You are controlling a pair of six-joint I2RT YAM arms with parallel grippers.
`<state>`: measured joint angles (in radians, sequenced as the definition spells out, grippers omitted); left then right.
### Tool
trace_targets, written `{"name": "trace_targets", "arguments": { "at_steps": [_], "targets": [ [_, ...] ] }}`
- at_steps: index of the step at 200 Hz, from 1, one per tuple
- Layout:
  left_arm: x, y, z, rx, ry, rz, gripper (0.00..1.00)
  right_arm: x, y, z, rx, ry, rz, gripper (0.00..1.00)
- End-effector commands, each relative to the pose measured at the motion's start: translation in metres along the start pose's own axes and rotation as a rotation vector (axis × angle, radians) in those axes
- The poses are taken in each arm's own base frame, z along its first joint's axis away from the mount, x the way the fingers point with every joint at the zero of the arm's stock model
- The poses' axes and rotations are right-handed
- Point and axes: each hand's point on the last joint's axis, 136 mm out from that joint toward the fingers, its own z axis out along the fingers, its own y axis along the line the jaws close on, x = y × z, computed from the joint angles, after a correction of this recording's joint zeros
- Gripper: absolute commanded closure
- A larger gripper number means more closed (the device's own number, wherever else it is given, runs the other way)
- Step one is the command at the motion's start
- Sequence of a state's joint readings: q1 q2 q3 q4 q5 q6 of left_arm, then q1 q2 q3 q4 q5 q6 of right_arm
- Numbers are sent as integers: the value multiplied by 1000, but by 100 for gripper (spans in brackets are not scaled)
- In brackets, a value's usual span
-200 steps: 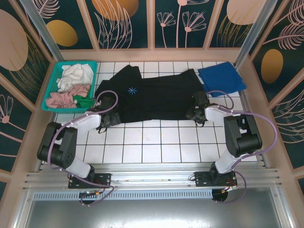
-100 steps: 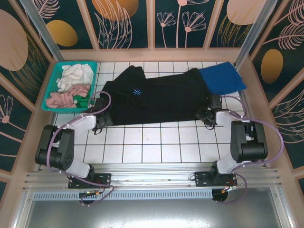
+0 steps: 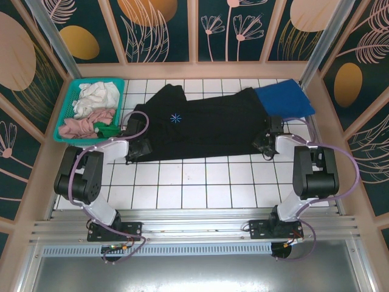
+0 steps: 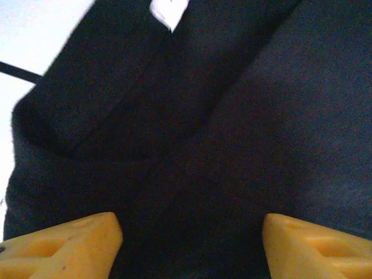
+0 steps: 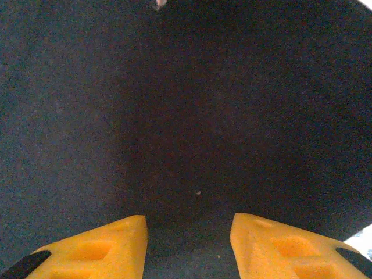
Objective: Fold and stack the t-shirts
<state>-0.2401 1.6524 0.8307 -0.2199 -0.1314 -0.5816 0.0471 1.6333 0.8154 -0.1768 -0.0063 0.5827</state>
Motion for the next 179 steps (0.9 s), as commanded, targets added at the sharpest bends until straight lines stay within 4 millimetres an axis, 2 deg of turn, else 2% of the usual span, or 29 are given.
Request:
{"name": "trace_targets", "arguments": {
  "at_steps": [1, 10, 39, 65, 79, 97, 118, 130, 153, 179],
  "targets": [
    [30, 29, -2, -80, 47, -19, 30, 13, -44, -1, 107, 21, 72, 55],
    [36, 37, -5, -95, 49, -21, 28, 15, -58, -1, 109, 25, 112, 55],
    [51, 59, -10, -128, 83, -38, 30, 27, -73, -2, 45, 86, 192, 57],
    [58, 58, -23, -87, 78, -72, 36, 45, -62, -14, -24, 130, 188, 57],
    [60, 61, -35, -79, 62, -99, 36, 45, -54, -28, -48, 118, 175, 57],
    [47, 48, -53, 9, 5, -123, 36, 24, -41, -53, -78, 42, 142, 55],
    [9, 32, -82, 55, -91, -126, 33, -19, -28, -79, -72, -91, 96, 51],
    [-10, 26, -95, 59, -131, -125, 26, -42, -20, -85, -61, -137, 64, 51],
    [-35, -2, -107, 160, -161, -111, 25, -68, -14, -70, -11, -152, 24, 52],
    [-44, -43, -98, 297, -125, -73, 28, -85, -19, -42, 79, -142, 2, 53]
  ]
}}
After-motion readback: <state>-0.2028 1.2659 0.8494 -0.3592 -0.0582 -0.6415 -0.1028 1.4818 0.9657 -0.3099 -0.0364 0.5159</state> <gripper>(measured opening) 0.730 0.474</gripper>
